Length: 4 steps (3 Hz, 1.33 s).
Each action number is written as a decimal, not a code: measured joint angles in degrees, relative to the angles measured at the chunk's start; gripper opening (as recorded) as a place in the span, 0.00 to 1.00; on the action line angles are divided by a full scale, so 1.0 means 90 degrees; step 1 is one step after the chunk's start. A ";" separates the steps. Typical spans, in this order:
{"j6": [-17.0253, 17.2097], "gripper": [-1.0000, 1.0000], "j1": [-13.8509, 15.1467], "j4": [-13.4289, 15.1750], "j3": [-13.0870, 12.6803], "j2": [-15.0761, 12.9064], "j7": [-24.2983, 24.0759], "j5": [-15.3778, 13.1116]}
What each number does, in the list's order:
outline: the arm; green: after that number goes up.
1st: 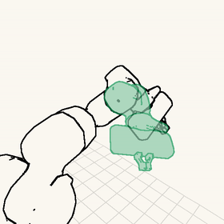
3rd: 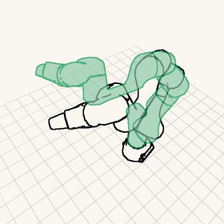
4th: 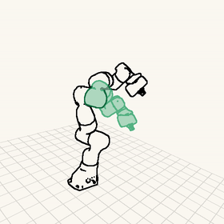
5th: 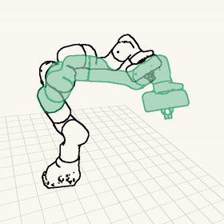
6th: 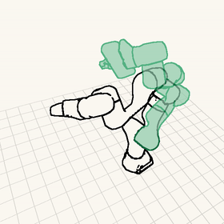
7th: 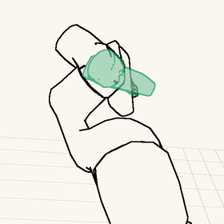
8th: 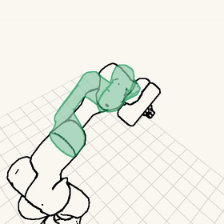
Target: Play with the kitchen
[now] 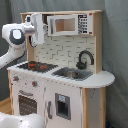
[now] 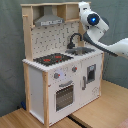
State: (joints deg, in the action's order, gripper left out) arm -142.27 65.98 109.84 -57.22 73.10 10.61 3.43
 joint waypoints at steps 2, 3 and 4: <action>0.0132 1.00 -0.0116 -0.0653 -0.0326 0.0459 0.0101 -0.0014; 0.0519 1.00 -0.0365 -0.0674 -0.0364 0.0922 0.0280 -0.0020; 0.0501 1.00 -0.0375 -0.0946 -0.0599 0.1223 0.0760 -0.0024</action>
State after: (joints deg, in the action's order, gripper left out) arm -137.77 62.61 101.32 -62.61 84.11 17.45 3.22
